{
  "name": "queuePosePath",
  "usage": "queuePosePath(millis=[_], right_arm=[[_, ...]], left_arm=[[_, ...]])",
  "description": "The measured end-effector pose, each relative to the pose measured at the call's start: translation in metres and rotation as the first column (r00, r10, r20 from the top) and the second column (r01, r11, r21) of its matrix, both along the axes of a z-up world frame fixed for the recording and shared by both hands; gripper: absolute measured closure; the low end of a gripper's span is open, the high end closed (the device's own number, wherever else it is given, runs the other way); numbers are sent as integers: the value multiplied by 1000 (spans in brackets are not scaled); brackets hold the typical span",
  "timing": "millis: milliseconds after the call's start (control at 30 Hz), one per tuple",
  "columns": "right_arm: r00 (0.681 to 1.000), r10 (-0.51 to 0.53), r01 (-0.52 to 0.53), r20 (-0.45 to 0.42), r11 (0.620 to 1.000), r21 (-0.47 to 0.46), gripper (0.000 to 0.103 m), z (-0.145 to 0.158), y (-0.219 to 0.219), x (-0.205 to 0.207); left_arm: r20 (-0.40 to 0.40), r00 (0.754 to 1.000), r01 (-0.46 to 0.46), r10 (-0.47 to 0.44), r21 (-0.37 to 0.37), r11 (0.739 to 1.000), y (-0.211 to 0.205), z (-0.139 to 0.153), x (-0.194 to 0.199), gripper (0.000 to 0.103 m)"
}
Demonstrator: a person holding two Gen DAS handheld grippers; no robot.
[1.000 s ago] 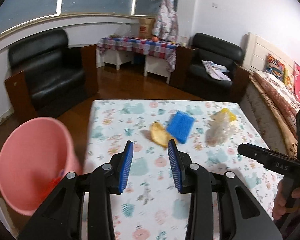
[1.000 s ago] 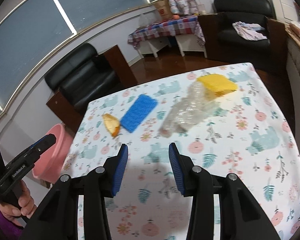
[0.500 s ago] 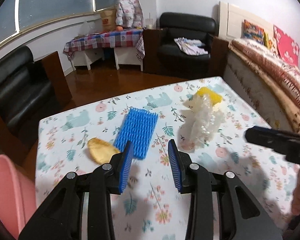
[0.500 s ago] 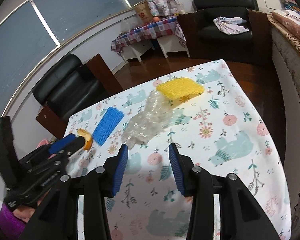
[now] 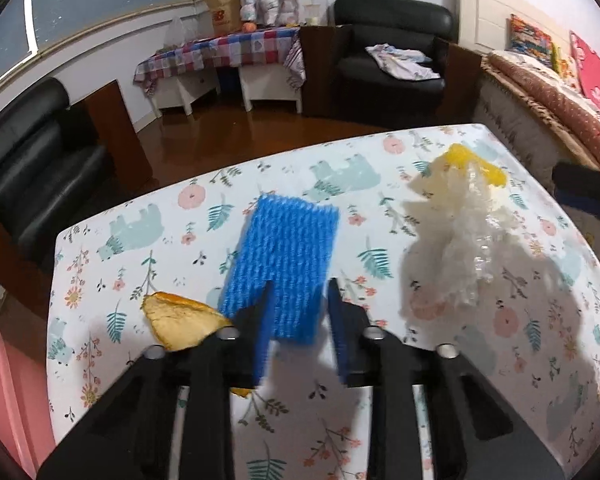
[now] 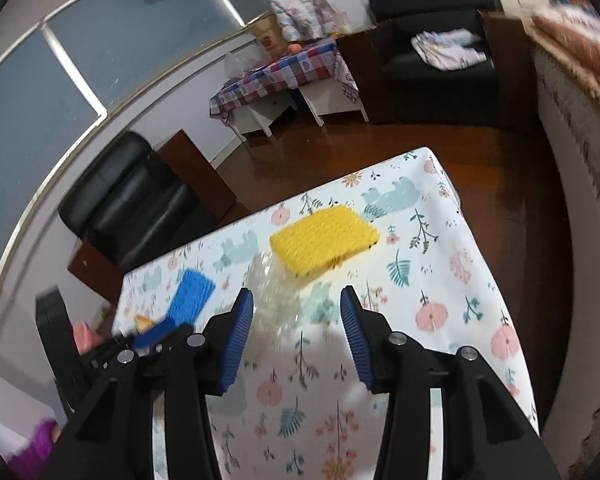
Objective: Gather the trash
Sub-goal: 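Grasp the blue mesh sleeve with the left tool while the right tool grasps the yellow mesh sleeve, then lift and carry the blue and yellow mesh sleeves with both tools over the pink bucket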
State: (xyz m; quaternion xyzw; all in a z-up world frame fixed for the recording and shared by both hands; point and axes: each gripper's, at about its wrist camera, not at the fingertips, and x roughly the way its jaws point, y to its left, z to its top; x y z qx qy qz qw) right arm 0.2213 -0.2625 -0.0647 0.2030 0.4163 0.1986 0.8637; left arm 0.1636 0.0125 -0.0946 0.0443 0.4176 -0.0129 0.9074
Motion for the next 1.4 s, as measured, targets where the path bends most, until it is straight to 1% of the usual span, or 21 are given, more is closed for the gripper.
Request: queuePosePath(millis=[33, 100, 233, 300, 400, 500, 600, 700, 733, 767, 833, 867, 933, 1033, 1133, 1267, 1333, 1400], right_arm=[[1000, -9, 10, -17, 1000, 22, 58, -2, -3, 5], [999, -18, 20, -40, 999, 49, 58, -6, -6, 13], [994, -25, 37, -109, 993, 111, 58, -16, -9, 27], [986, -29, 58, -162, 983, 175, 58, -25, -11, 34], [976, -43, 94, -212, 967, 238, 58, -35, -15, 46], [968, -47, 116, -247, 956, 270, 58, -42, -15, 58], [958, -44, 132, -285, 945, 298, 58, -49, -13, 68], [951, -49, 146, -304, 941, 306, 59, -54, -9, 76], [951, -52, 151, -305, 938, 311, 65, -55, -8, 77], [951, -53, 151, -303, 938, 311, 75, -56, -8, 78], [954, -59, 149, -293, 944, 295, 86, -54, -6, 78], [958, -62, 144, -280, 948, 284, 90, -52, -5, 77], [966, -63, 130, -251, 957, 260, 94, -47, -3, 73], [975, -72, 122, -211, 964, 238, 94, -40, -2, 67], [987, -74, 99, -143, 978, 184, 94, -25, 0, 54], [998, -60, 61, -15, 995, 74, 94, 2, 11, 28], [997, -52, 51, 56, 999, 14, 94, 15, 16, 13], [993, -44, 47, 113, 999, -26, 94, 27, 20, -2]], left_arm=[[4, 1000, -6, 6, -6, 1000, 2, 1, 0, 86], [8, 1000, -11, 11, -14, 1000, 4, 2, 1, 95], [20, 1000, -8, 9, -42, 999, 6, 5, 0, 96], [41, 999, 2, 1, -63, 998, 4, 10, -3, 97], [74, 997, 26, -20, -77, 997, -2, 19, -9, 97], [106, 993, 53, -45, -78, 996, -7, 29, -16, 97], [122, 991, 63, -52, -93, 994, -9, 34, -21, 97], [129, 990, 68, -55, -98, 993, -10, 37, -24, 97], [131, 990, 68, -55, -95, 993, -10, 38, -25, 97], [132, 990, 68, -55, -94, 993, -10, 38, -27, 97], [132, 990, 66, -53, -96, 993, -10, 38, -28, 97], [132, 990, 64, -50, -99, 993, -9, 38, -30, 97], [132, 990, 60, -46, -107, 992, -7, 40, -32, 97], [134, 990, 57, -40, -122, 991, -5, 42, -38, 97], [137, 990, 57, -38, -140, 989, -4, 47, -43, 97], [145, 989, 53, -31, -153, 987, -4, 54, -53, 97], [147, 989, 49, -25, -164, 985, -3, 57, -57, 97], [147, 989, 46, -20, -181, 982, -2, 60, -62, 97]])
